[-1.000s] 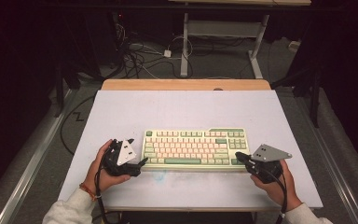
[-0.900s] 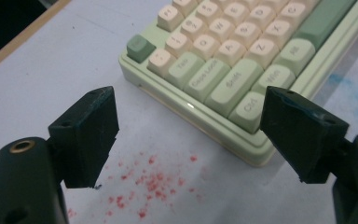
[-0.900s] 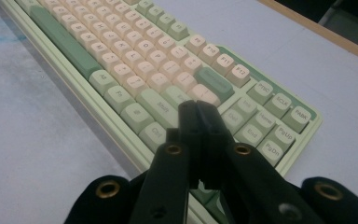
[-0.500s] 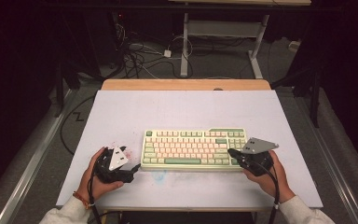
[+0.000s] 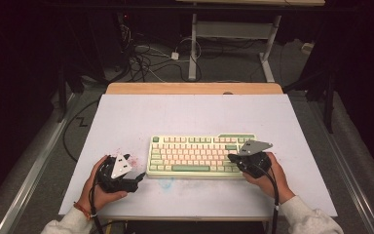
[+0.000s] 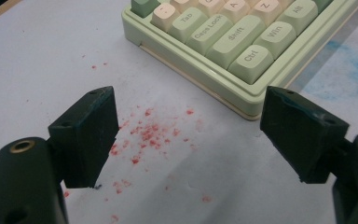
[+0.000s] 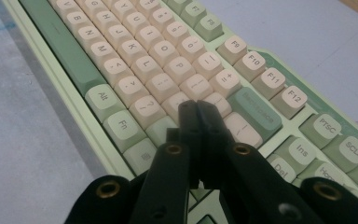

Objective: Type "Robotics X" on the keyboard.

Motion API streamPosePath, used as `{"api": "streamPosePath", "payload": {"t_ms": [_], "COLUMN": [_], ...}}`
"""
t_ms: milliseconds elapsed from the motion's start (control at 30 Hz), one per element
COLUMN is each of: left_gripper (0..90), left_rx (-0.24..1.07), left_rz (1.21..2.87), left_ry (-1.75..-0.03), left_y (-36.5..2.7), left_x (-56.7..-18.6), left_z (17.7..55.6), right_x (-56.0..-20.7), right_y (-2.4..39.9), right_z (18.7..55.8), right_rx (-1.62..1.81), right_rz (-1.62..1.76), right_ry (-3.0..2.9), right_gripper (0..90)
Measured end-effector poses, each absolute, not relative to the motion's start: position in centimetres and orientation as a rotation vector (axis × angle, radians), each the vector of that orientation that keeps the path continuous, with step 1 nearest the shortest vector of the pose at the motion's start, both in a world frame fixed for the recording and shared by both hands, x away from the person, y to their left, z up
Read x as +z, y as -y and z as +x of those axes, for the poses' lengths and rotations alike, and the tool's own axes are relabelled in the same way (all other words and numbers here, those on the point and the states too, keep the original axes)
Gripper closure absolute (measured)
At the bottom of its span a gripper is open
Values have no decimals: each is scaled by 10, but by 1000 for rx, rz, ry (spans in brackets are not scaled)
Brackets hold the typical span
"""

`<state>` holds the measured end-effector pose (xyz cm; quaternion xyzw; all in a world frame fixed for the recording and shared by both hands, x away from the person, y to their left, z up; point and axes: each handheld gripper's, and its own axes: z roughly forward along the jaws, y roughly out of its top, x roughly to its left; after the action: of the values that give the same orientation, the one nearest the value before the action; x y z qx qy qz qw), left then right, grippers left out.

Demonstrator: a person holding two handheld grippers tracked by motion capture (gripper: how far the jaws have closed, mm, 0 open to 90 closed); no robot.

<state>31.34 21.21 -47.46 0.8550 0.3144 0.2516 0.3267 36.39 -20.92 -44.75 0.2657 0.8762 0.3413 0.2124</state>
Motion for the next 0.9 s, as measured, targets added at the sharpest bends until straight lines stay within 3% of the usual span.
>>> {"api": "streamPosePath", "payload": {"t_ms": [900], "left_gripper": [191], "left_rx": [595], "left_rz": [2241], "left_ry": [-822], "left_y": [-209], "left_x": [-474], "left_z": [313], "right_x": [-458], "right_y": [208], "right_z": [362], "right_rx": [924], "right_rz": [738], "right_ry": [-2443], "right_gripper": [899]}}
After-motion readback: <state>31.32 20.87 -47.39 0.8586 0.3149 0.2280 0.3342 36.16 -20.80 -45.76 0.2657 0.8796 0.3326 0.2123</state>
